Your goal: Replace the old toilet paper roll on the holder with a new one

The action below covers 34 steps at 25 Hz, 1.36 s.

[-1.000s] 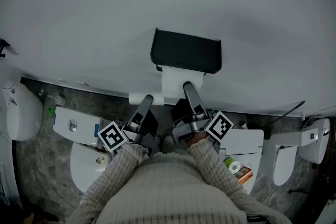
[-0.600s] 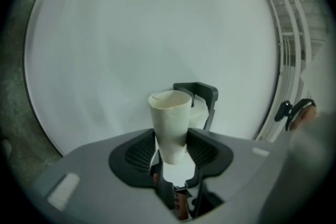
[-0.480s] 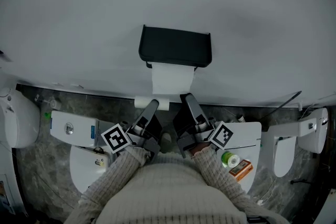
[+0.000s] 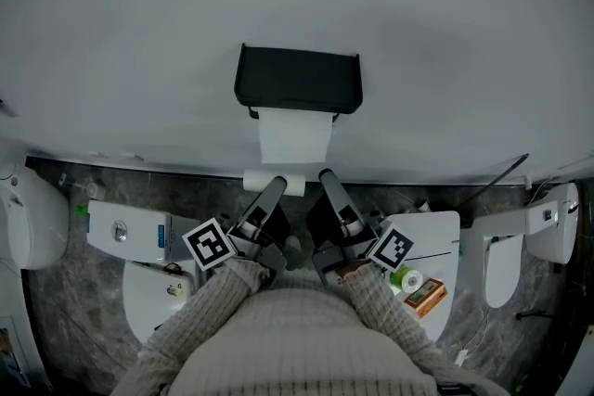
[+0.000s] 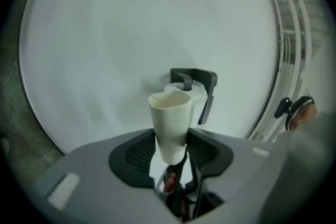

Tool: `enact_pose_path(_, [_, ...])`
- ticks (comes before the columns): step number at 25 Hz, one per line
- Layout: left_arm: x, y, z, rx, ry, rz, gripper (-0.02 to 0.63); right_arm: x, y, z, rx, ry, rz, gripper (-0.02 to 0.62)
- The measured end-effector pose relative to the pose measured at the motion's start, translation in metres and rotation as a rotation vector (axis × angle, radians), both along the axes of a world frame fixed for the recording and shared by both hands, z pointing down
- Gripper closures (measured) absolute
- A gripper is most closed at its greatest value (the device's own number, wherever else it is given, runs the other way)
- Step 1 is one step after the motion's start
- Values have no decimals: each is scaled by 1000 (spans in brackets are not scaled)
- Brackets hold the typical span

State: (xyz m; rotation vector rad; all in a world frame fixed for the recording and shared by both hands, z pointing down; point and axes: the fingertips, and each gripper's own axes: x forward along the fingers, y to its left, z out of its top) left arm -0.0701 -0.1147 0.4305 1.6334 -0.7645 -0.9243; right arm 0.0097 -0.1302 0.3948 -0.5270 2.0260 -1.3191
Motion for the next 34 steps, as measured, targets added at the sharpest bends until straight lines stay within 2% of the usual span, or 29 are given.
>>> enact_pose_path(1, [0,0,0,0,1,1,433,0,1,0,2,3,-1,591])
enact_pose_path(2, [1,1,0,1,1,3,433,-1,1,1,2,3,-3,594])
enact_pose_path(23, [3,2,-5,9,5,-13,433,-6,6,1,-19,-33,-35,595])
enact_pose_path(28, [3,3,-2,-2,7,-14,433,-3,6,4,-20,-15,-28,595])
enact_pose_path(34, [2,6,-1,-11,9,-12,433,-1,6,3,-34,-47,-17,594])
